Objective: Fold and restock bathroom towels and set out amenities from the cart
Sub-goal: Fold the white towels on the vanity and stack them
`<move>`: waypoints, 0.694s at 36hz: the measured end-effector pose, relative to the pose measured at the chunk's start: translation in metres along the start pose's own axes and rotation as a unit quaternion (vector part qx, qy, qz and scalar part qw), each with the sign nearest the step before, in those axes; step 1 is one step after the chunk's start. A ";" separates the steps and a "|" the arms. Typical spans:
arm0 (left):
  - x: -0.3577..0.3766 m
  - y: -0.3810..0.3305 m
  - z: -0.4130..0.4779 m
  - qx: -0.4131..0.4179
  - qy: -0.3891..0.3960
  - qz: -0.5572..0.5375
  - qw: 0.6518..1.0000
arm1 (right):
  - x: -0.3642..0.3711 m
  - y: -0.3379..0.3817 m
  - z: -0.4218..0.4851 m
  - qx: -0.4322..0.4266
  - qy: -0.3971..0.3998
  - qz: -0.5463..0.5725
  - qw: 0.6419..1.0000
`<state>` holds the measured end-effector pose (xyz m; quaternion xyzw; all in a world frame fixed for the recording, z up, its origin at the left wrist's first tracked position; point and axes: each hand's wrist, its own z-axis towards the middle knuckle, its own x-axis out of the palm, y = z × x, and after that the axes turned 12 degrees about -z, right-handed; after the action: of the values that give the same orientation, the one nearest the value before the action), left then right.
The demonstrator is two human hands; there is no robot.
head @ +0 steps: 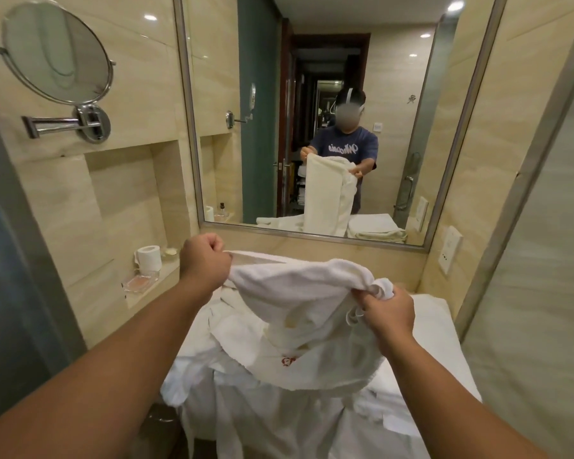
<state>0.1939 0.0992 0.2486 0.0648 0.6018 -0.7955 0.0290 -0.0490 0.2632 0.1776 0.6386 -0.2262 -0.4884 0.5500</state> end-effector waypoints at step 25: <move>-0.126 -0.050 -0.109 0.268 -0.091 -0.125 0.951 | -0.059 0.036 -0.172 -0.076 -0.084 -0.050 0.992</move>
<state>0.3199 0.2133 0.2848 -0.0779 0.3645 -0.9273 -0.0342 0.0854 0.3843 0.2188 0.5619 -0.2013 -0.5833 0.5509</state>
